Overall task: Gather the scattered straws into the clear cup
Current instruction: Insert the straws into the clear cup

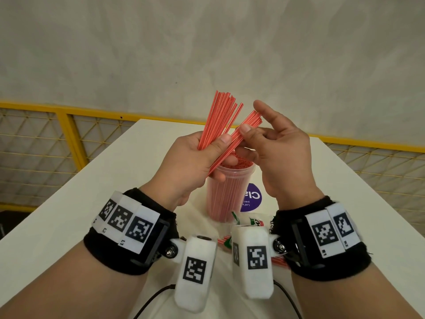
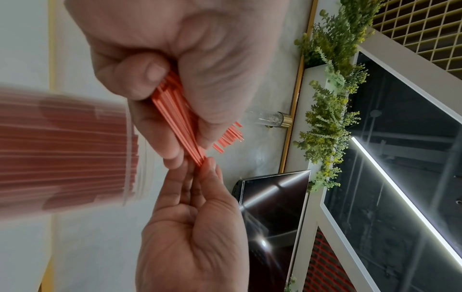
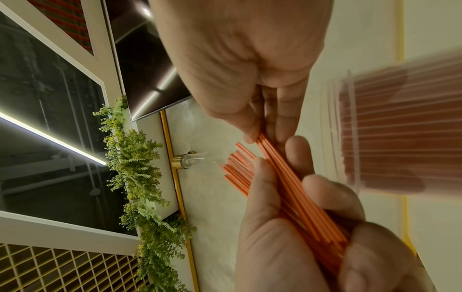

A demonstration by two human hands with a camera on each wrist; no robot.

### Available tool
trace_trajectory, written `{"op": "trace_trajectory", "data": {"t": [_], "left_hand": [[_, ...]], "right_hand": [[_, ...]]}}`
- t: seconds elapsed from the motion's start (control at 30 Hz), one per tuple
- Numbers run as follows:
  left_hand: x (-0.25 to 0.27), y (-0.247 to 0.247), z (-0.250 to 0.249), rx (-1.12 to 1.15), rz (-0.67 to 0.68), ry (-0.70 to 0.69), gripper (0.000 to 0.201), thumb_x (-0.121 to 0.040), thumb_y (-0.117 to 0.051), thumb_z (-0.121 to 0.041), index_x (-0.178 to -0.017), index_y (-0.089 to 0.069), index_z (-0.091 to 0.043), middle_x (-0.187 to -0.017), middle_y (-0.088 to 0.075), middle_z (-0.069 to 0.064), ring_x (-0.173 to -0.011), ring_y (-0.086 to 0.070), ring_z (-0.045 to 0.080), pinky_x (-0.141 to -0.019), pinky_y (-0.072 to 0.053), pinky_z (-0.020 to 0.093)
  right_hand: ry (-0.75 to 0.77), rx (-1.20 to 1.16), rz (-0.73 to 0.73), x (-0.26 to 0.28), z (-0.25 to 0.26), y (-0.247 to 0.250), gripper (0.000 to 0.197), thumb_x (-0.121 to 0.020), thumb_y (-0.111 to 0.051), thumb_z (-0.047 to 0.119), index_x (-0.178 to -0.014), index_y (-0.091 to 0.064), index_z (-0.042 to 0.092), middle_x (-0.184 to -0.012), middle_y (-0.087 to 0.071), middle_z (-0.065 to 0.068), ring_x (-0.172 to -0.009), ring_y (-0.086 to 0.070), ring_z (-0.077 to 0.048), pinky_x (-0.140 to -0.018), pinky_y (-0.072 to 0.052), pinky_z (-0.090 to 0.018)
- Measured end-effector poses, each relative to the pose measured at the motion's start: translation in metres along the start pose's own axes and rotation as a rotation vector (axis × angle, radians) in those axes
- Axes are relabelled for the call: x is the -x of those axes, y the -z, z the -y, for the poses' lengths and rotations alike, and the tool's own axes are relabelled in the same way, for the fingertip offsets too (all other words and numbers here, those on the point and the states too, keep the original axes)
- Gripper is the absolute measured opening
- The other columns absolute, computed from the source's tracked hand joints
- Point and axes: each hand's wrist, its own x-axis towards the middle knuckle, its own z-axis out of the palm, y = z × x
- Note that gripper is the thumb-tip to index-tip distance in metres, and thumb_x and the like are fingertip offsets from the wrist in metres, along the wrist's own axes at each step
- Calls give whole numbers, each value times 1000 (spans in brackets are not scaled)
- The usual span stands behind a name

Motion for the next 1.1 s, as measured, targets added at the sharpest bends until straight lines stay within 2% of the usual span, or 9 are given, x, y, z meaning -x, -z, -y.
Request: {"op": "trace_trajectory", "data": {"t": [0.2,0.33,0.43,0.53,0.7,0.8,0.87,0.93,1.1], "left_hand": [[0,-3,0,14,-34,-14,22,-97,-54,-37,-95,-67,-19,-77,-75,3,-46,-62,14,-35,-33,10],[-5,0,3,-70,-154,-71,23,-101,-48,-34,-90,-61,-19,-74,-72,-2,-44,-63,12,-36,-36,11],[-9,2,9,-251,-167,-148,21,-102,-44,-36,-88,-56,-27,-80,-74,-9,-46,-56,-2,-53,-43,21],[-9,1,13,-342,-79,-185,19,-101,-43,-37,-89,-54,-29,-87,-74,-10,-49,-53,-8,-65,-42,30],[-6,1,15,-466,68,-246,15,-101,-42,-37,-95,-55,-33,-95,-72,-14,-54,-55,-13,-61,-38,22],[-6,3,15,-519,66,-292,15,-101,-41,-37,-92,-53,-32,-89,-71,-13,-53,-56,-10,-58,-39,20],[-6,3,14,-509,44,-297,15,-101,-41,-37,-91,-51,-32,-85,-70,-11,-49,-56,-3,-54,-43,18],[-7,3,14,-483,34,-286,15,-101,-41,-37,-93,-51,-30,-84,-69,-9,-43,-55,3,-50,-45,17],[-8,3,15,-435,0,-259,17,-101,-41,-36,-94,-53,-26,-84,-68,-7,-42,-55,5,-47,-44,14]], "right_hand": [[10,8,-7,-1,-1,1,37,-87,-66,1,-117,-61,24,-71,-65,-7,-75,-72,-22,-63,-57,-31],[86,-11,-113,-6,0,7,34,-87,-65,-1,-111,-61,22,-63,-59,-3,-72,-70,-18,-60,-56,-29],[174,-25,-275,-12,2,17,34,-89,-61,-2,-114,-59,22,-70,-54,-2,-73,-67,-17,-63,-57,-32],[216,-44,-376,-13,-2,19,35,-93,-54,-1,-114,-55,26,-84,-50,-4,-77,-71,-20,-70,-59,-38],[223,-78,-400,-9,-11,11,31,-97,-47,1,-106,-50,31,-105,-46,-9,-79,-73,-22,-68,-60,-37],[236,-71,-373,-9,-16,8,29,-97,-47,1,-105,-48,29,-102,-50,-6,-80,-73,-21,-67,-57,-31],[234,-36,-351,-9,-18,7,29,-96,-48,1,-106,-48,28,-99,-51,-5,-79,-73,-21,-67,-57,-30],[233,21,-330,-9,-19,6,30,-96,-49,1,-108,-50,28,-98,-53,-5,-77,-73,-20,-67,-57,-33],[296,212,-264,-8,-22,8,39,-95,-49,1,-111,-51,36,-94,-59,1,-72,-72,-17,-73,-59,-43]]}}
